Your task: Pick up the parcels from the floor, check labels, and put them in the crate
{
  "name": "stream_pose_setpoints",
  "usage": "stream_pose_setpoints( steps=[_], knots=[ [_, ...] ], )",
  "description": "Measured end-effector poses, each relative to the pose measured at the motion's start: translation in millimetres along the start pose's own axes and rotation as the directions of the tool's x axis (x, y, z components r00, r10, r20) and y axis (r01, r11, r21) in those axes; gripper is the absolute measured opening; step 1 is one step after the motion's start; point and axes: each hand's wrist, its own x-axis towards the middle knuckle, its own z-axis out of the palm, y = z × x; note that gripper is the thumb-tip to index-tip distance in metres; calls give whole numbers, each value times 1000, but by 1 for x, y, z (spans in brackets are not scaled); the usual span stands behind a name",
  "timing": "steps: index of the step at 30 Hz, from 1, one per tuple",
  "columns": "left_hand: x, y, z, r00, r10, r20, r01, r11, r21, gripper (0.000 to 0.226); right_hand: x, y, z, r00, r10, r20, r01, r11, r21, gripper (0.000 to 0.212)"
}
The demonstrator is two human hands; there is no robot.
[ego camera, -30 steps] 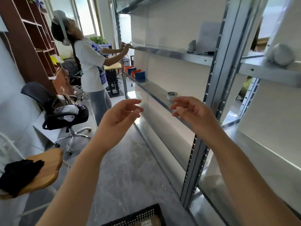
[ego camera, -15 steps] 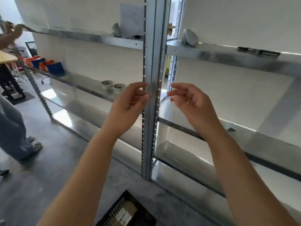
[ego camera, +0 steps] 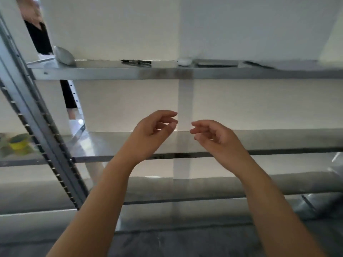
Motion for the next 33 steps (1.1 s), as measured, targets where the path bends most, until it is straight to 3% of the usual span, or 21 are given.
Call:
stream_pose_setpoints(
  steps=[5,13,22,27,31,33],
  knots=[
    [51,45,127,982,93,167,-85,995,-57,24,-29,45,-126,987,57,-153,-63,997,-37,25],
    [97,100,315,914,221,340,-147,962,-230,24,-95,117,-286,893,147,-425,-176,984,-31,30],
    [136,129,469,762,271,587,-42,926,-374,23,-157,180,-386,693,230,-683,-296,955,22,28],
    [159,150,561,607,399,687,6,863,-506,22,-197,208,-433,498,246,-832,-431,902,9,24],
    [167,162,633,375,516,770,22,825,-564,23,-220,215,-465,217,218,-951,-478,874,91,21],
    [175,168,670,293,558,776,20,808,-589,24,-228,218,-473,118,204,-972,-512,851,116,21]
  ],
)
